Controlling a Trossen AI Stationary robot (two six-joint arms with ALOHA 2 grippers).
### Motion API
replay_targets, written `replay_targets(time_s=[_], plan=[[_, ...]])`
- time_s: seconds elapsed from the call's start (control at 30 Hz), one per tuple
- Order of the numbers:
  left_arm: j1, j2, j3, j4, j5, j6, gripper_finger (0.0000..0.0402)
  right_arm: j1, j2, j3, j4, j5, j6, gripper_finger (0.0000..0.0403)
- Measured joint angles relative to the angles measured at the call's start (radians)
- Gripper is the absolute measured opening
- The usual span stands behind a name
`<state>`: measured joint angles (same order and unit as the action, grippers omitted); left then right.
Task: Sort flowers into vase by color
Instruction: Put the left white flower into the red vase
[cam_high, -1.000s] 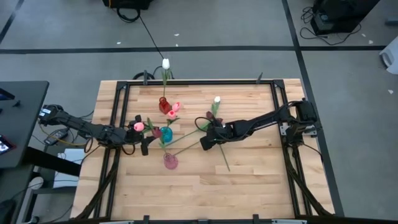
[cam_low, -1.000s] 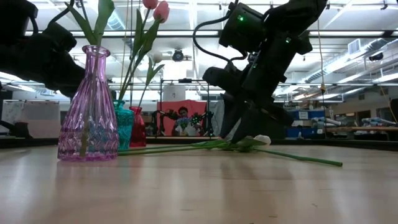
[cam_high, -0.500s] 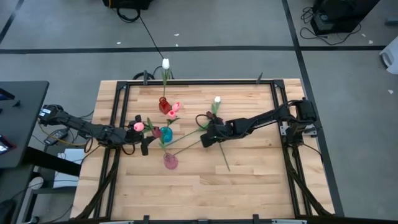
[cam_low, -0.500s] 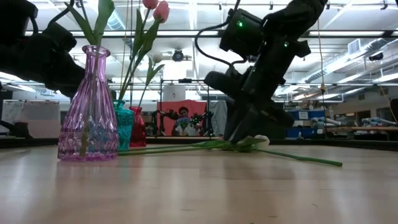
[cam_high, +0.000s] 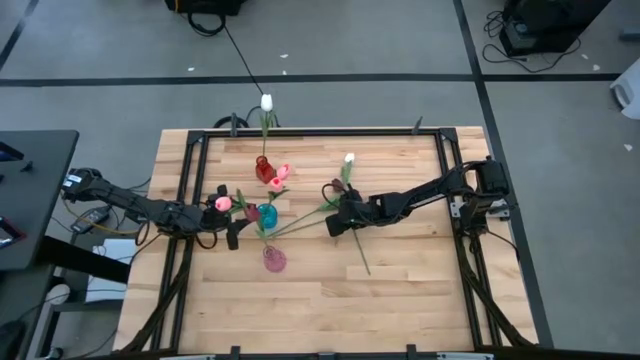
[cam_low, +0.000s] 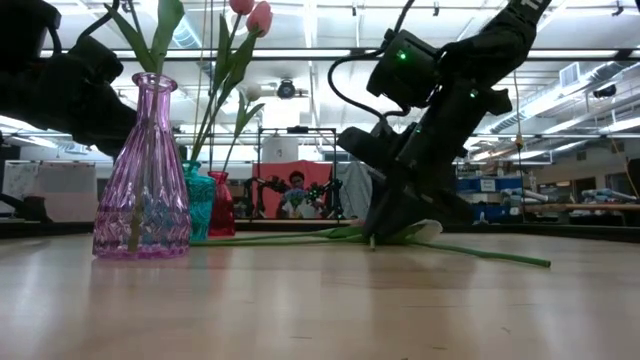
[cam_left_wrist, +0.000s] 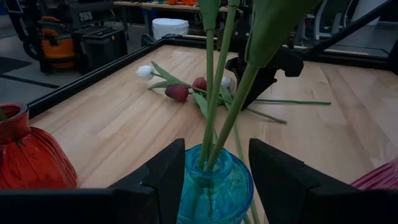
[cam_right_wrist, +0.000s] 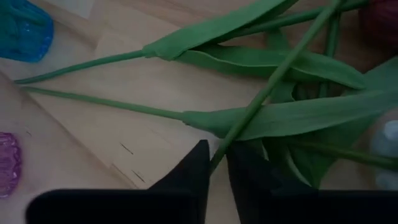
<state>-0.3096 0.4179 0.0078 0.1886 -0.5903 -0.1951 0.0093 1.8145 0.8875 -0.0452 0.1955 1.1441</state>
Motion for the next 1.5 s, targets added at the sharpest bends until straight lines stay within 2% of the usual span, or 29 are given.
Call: replay_targets(time_s=[0.17, 0.33, 0.53, 0.8, 0.9, 1.03, 1.2, 1.4, 1.5], plan=[[0.000, 0.000, 0.000, 0.000, 0.000, 0.000, 0.0184, 0.000, 0.000, 0.000, 0.009, 0.001, -0.048, 0.0012], [0.000, 0.000, 0.007, -0.004, 0.003, -0.015, 0.0184, 0.002, -0.013, 0.024, 0.002, -0.013, -0.125, 0.0014], [0.000, -0.001, 0.043, 0.001, 0.061, 0.023, 0.0184, 0.019, -0.086, 0.057, 0.005, -0.001, -0.221, 0.0006], [0.000, 0.000, 0.111, -0.021, 0.071, 0.044, 0.0182, 0.090, -0.226, 0.062, 0.028, 0.187, -0.404, 0.0006], [0.000, 0.000, 0.172, -0.144, 0.109, 0.026, 0.0177, 0.118, -0.262, 0.062, 0.047, 0.221, -0.415, 0.0006], [0.000, 0.000, 0.264, -0.384, 0.073, 0.004, 0.0173, 0.150, -0.288, 0.062, 0.062, 0.238, -0.436, 0.0006], [0.000, -0.001, 0.387, -0.516, 0.072, 0.005, 0.0172, 0.185, -0.298, 0.062, 0.084, 0.284, -0.446, 0.0006], [0.000, -0.004, 0.531, -0.736, 0.072, 0.009, 0.0179, 0.206, -0.298, 0.062, 0.123, 0.289, -0.467, 0.0006], [0.000, -0.005, 0.590, -0.826, 0.131, -0.014, 0.0183, 0.213, -0.298, 0.062, 0.134, 0.292, -0.477, 0.0006]])
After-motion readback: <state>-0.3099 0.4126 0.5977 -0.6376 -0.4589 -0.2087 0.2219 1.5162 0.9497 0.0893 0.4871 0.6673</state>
